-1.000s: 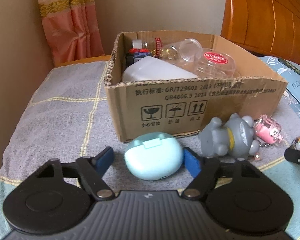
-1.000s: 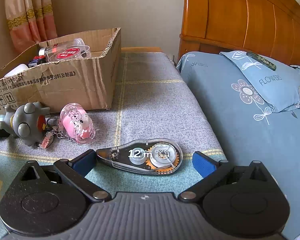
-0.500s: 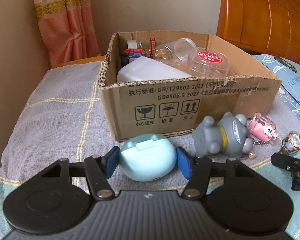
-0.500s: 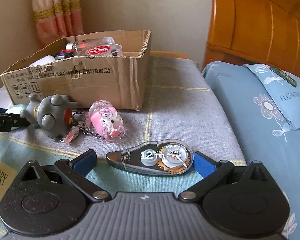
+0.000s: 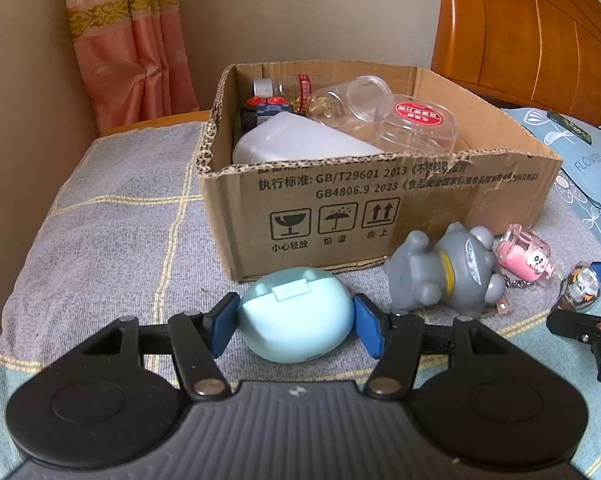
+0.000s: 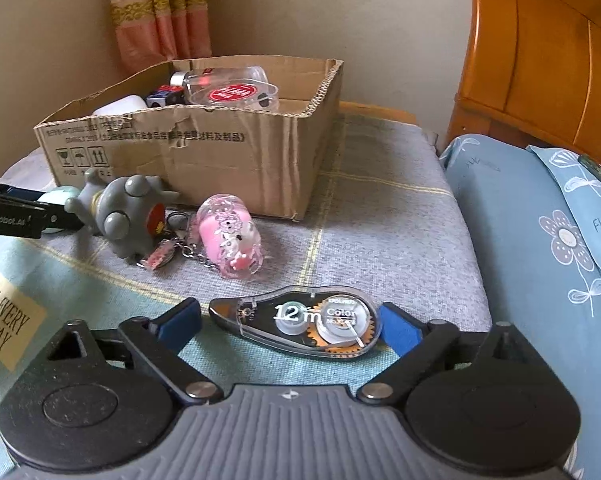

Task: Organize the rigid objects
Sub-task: 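Close the right tool on the tape dispenser while the left tool closes on the mint-green case, then carry the tape dispenser and mint-green case into the box and open both tools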

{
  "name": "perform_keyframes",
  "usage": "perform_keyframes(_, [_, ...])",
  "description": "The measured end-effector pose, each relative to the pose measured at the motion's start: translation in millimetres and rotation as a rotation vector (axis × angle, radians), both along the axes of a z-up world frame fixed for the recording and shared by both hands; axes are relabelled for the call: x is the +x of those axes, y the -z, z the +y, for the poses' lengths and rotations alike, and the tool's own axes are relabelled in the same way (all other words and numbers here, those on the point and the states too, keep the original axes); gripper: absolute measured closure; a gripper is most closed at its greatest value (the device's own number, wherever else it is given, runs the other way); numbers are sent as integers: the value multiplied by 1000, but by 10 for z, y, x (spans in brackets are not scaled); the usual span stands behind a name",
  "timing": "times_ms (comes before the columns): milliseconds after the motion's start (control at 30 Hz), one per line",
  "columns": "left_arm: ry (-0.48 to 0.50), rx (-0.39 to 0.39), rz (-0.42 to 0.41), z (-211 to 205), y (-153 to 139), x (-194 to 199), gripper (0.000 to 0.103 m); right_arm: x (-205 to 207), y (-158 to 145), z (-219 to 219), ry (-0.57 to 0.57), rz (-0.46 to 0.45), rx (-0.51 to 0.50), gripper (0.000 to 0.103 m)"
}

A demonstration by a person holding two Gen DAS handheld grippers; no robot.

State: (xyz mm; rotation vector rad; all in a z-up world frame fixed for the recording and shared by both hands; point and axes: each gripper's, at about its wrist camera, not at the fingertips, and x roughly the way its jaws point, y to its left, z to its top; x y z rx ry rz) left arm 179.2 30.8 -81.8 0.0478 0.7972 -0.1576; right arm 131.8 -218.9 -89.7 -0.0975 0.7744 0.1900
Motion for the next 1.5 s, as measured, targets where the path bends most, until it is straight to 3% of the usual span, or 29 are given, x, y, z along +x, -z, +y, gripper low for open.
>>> perform_keyframes(333, [42,10,28,22,-31,-27,43,-31,-40,-8,-31,33,5,11])
perform_keyframes(600, [142,58,69,19,-118,-111,43,-59,-197,-44,-87,53,32,11])
perform_keyframes(1000, [289,58,74,15,-730,-208,43,4,-710,-56,-182,2,47,11])
perform_keyframes(1267, [336,74,-12,-117,-1158,156,43,201,-1088,18,-230,-93,28,11])
perform_keyframes(1500, [385,102,-32,-425,-1160,505,43,406,-1224,31,-232,-123,15,11])
